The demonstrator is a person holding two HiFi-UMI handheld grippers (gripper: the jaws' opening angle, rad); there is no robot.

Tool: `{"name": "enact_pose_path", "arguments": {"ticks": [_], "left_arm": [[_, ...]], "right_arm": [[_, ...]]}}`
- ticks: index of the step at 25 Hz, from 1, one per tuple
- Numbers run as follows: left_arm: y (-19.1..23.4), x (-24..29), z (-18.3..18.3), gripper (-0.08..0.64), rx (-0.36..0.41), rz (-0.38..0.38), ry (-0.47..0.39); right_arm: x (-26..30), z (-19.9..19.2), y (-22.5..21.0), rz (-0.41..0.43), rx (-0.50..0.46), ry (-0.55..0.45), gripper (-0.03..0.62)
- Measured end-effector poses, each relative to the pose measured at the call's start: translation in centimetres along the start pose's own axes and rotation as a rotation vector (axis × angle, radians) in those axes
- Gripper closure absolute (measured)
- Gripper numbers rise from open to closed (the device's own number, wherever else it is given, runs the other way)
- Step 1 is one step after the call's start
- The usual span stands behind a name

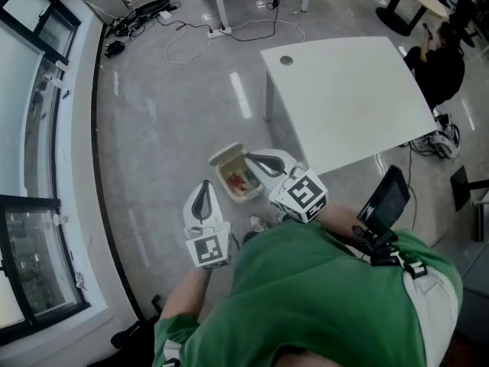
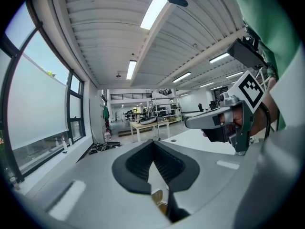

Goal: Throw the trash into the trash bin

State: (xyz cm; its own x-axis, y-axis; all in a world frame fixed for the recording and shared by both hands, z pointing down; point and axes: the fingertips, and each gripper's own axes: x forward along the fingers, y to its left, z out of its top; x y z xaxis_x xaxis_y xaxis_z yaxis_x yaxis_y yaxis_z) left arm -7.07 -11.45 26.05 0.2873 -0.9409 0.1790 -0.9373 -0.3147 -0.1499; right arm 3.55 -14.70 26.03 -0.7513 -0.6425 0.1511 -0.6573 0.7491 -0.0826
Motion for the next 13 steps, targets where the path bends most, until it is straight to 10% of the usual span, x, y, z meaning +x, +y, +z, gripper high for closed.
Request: {"name": "enact_pose_path", "arguments": {"ticks": [13], "left_arm": [[2.3, -0.6, 0.9, 0.555, -0.148, 0.119, -0.040]], "right_arm": [[0.8, 1.5, 1.0, -0.031, -0.008, -0.010, 0.589]]}}
